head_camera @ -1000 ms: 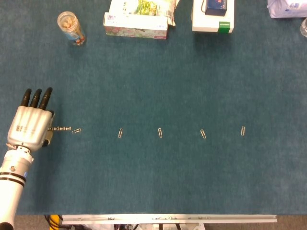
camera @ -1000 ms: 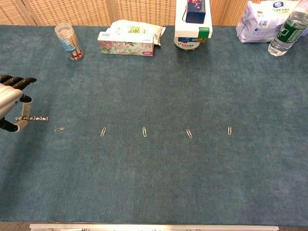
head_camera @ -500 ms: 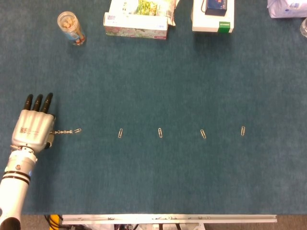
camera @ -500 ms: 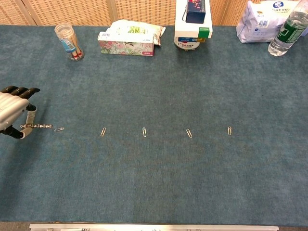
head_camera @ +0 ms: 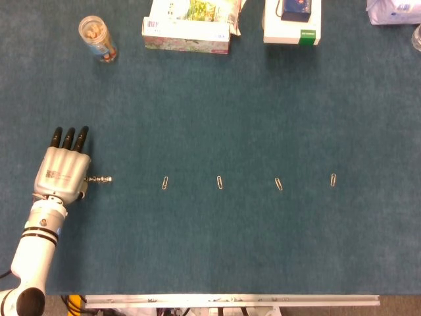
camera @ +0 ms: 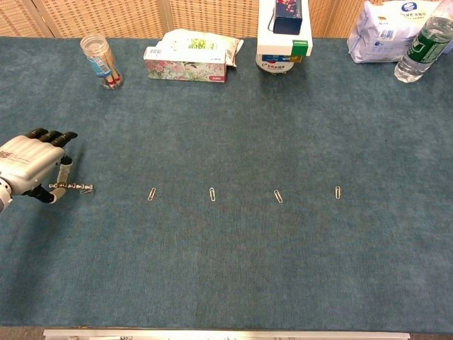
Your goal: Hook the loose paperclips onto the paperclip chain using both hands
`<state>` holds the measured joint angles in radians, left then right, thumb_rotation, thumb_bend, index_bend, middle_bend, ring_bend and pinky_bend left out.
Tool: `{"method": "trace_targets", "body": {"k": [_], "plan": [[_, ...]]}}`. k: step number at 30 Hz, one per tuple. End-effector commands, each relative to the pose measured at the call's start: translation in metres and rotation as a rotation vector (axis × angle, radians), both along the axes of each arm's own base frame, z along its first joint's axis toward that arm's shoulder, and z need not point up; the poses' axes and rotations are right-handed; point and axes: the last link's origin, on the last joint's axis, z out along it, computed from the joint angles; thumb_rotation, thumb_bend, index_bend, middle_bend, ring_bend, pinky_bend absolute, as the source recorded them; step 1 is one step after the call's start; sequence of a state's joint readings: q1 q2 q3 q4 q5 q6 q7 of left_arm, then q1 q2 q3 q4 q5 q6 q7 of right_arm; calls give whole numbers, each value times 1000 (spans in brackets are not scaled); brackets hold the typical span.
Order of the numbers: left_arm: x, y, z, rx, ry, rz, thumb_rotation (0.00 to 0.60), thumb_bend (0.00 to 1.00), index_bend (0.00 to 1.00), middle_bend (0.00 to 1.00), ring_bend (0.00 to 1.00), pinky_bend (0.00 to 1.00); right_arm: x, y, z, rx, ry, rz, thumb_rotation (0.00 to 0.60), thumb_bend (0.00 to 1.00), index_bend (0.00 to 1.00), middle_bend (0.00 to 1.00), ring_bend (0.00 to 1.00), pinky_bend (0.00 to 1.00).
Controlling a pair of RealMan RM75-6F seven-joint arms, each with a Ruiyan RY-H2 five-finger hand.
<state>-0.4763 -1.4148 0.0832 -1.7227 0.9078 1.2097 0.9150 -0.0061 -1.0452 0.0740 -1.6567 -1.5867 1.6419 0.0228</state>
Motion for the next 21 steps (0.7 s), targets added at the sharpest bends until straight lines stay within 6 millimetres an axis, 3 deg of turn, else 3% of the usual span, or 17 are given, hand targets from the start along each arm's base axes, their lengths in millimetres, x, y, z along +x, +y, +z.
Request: {"method": "trace_targets", "body": {"k": [1,12,21], "plan": [[0,0,-1,-1,4,1,600,358,562,0,0,4,0,0,0,0,0,1,600,614,429,421,370,438],[0,-2,1,3,0,9,600,358,562,0,0,5,1,1,0,1,-1,6,600,614,429,421,370,438],[23,16,6,22,-75,7,600,358,563,0,0,5,3,3,2,-7,-8,17,600,613,429,421,370,438]]}}
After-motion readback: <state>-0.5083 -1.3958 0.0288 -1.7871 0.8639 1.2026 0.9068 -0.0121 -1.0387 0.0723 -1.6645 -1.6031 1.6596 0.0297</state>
